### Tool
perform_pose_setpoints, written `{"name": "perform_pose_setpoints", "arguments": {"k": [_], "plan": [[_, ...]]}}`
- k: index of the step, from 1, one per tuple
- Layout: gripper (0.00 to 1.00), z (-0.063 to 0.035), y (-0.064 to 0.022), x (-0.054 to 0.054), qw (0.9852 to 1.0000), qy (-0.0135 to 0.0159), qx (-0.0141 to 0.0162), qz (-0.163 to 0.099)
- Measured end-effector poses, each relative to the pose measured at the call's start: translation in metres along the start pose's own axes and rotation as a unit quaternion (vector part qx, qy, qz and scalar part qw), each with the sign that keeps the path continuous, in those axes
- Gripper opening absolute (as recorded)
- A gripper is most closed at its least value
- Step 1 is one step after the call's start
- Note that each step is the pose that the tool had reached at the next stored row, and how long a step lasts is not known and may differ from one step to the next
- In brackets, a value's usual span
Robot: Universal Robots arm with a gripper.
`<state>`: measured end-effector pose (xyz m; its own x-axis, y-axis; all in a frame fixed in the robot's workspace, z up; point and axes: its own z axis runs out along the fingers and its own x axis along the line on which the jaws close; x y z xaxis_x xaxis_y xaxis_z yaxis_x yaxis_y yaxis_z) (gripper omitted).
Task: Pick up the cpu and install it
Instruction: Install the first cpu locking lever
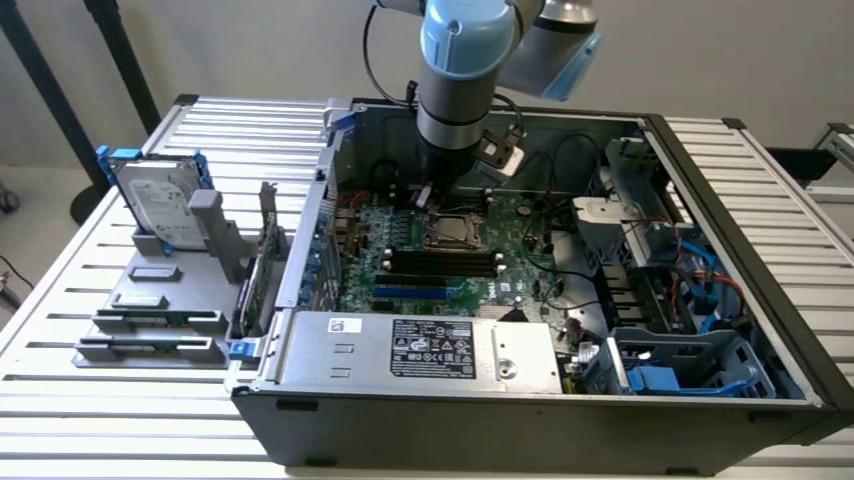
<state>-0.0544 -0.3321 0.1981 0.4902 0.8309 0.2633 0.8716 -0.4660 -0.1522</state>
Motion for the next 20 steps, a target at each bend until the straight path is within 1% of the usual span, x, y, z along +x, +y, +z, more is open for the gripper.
{"name": "perform_pose_setpoints", "arguments": {"k": [14, 20], "plan": [[0.11, 0.0008, -0.001, 0.0019, 1.0, -0.0022, 0.0005, 0.0], [0.11, 0.0008, 0.0003, 0.0026, 1.0, -0.0035, 0.0012, 0.001]]}}
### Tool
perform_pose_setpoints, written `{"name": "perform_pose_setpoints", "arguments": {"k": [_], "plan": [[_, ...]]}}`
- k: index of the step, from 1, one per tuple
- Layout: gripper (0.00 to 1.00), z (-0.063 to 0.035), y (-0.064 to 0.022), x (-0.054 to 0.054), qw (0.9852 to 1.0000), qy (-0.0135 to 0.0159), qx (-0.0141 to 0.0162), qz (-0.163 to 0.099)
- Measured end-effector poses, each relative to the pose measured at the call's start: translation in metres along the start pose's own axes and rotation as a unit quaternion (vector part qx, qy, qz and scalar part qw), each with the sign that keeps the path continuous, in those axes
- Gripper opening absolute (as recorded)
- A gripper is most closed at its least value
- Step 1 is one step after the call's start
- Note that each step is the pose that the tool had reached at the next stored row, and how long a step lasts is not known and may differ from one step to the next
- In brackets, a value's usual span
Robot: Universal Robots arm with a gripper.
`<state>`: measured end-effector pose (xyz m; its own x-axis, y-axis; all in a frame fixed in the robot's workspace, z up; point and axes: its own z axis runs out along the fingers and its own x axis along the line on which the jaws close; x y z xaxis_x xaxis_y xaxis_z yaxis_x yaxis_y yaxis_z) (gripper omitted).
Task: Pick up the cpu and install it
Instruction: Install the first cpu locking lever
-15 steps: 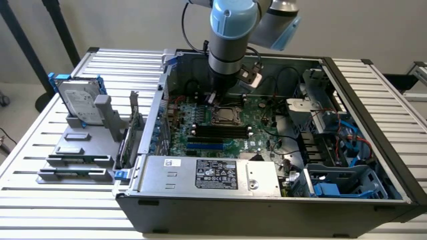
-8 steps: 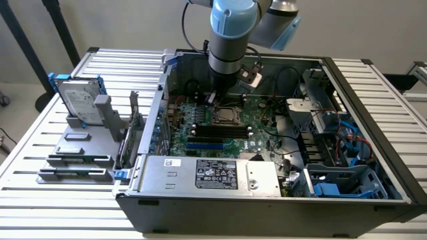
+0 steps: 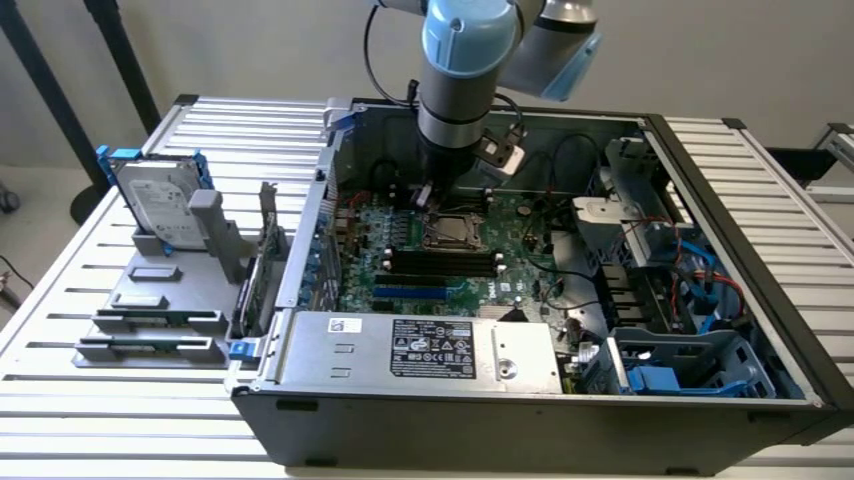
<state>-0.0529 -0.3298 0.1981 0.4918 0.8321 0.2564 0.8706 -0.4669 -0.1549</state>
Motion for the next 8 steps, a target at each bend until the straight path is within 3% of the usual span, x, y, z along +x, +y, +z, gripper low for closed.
{"name": "perform_pose_setpoints", "arguments": {"k": [8], "plan": [[0.11, 0.0002, 0.0043, 0.0023, 1.0, -0.0013, 0.0004, 0.0]]}}
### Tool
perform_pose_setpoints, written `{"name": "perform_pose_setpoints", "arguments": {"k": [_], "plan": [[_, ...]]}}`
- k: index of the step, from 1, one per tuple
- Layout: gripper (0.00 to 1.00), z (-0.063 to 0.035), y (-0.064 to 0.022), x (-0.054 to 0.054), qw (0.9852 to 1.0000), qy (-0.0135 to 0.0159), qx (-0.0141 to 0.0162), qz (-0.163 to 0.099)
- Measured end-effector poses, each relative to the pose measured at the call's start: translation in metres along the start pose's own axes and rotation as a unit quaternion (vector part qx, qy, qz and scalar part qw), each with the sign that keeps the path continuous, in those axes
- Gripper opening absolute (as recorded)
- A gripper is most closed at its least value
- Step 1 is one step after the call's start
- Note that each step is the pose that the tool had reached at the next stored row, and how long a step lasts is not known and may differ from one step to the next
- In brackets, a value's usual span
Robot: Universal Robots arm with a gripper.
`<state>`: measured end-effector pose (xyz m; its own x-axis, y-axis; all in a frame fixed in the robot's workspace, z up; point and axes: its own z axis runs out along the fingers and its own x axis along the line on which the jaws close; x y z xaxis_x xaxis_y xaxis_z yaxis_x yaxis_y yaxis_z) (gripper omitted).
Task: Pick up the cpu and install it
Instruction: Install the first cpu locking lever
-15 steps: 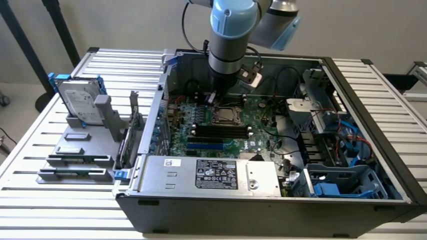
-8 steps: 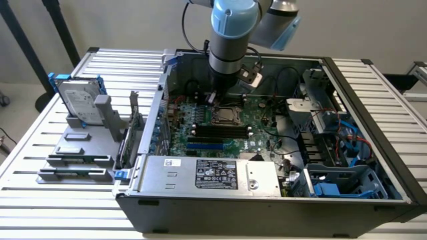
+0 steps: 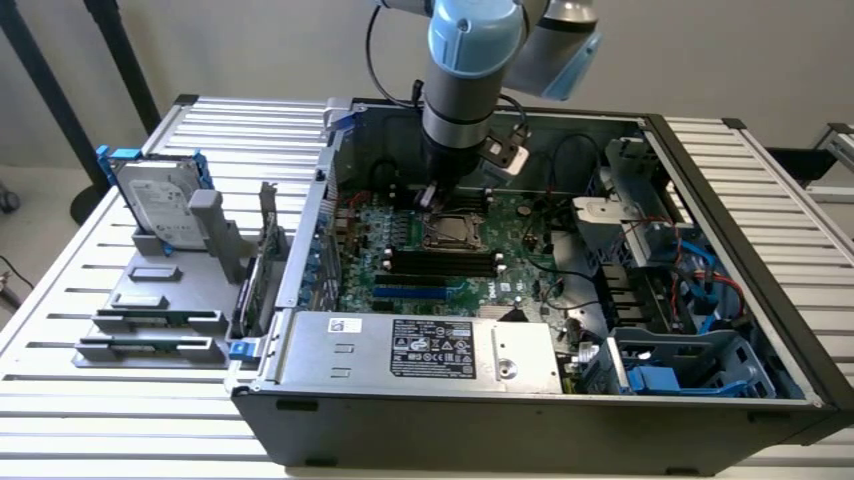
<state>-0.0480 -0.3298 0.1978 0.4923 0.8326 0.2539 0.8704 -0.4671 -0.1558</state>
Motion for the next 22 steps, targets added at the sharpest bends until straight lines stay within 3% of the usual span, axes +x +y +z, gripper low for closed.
{"name": "perform_pose_setpoints", "arguments": {"k": [22], "plan": [[0.11, 0.0004, 0.0023, 0.0018, 1.0, -0.0018, 0.0022, 0.003]]}}
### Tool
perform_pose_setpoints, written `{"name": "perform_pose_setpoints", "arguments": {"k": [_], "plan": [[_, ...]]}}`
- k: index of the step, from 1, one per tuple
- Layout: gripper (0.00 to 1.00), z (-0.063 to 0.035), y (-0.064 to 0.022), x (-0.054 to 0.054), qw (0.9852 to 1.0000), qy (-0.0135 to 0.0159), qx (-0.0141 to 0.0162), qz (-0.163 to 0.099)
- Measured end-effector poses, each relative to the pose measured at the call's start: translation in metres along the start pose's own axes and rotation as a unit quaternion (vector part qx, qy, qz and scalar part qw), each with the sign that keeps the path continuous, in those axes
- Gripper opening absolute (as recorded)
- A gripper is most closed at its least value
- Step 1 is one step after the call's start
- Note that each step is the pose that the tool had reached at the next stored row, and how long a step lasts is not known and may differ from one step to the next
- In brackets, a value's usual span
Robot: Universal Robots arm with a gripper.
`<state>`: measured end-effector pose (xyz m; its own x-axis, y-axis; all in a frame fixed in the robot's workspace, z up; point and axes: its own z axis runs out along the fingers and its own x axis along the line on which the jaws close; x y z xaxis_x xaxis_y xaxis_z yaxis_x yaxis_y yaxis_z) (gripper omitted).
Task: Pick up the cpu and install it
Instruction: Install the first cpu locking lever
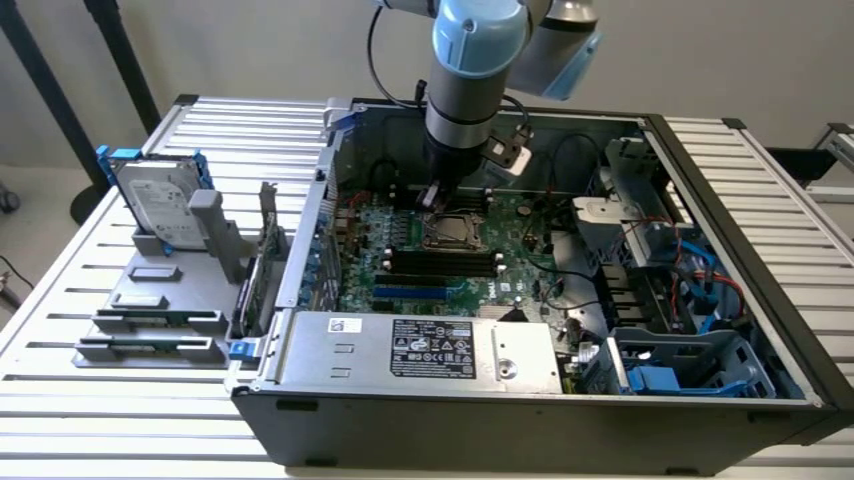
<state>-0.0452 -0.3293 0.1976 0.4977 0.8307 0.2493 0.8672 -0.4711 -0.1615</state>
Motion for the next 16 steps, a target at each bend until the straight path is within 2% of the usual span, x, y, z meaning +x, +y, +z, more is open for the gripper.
{"name": "perform_pose_setpoints", "arguments": {"k": [11, 16], "plan": [[0.11, 0.0003, 0.0037, 0.0021, 1.0, -0.0005, 0.0009, 0.0], [0.11, 0.0003, 0.0037, 0.0021, 1.0, -0.0017, 0.003, 0.002]]}}
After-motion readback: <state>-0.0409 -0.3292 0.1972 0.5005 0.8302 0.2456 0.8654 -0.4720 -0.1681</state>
